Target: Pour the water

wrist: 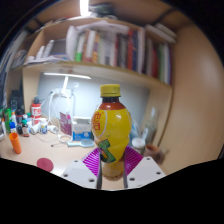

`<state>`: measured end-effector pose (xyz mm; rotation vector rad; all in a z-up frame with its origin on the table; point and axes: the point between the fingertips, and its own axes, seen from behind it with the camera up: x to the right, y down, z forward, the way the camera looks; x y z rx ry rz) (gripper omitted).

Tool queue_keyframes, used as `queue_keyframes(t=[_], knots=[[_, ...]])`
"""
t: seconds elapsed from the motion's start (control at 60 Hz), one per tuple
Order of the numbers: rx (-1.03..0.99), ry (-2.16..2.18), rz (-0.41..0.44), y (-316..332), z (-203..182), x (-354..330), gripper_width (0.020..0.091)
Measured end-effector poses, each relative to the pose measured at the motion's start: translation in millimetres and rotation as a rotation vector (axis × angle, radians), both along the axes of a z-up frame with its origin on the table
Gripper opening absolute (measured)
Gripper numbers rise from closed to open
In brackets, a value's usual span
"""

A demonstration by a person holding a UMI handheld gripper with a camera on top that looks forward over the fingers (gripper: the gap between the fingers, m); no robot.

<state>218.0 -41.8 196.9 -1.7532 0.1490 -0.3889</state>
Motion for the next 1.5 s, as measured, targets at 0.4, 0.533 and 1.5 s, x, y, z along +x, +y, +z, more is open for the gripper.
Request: queue_keyframes(t=[0.4, 0.533, 1.5], knots=[[-0.278, -1.432, 0.396, 130.8, 51.7, -279.1, 0.0291], [-0.341, -1.877, 0.424, 154.8, 31.4, -322.3, 0.0295], [-0.016, 0.24, 0.439, 123.3, -66.5, -285.9, 0.0368]])
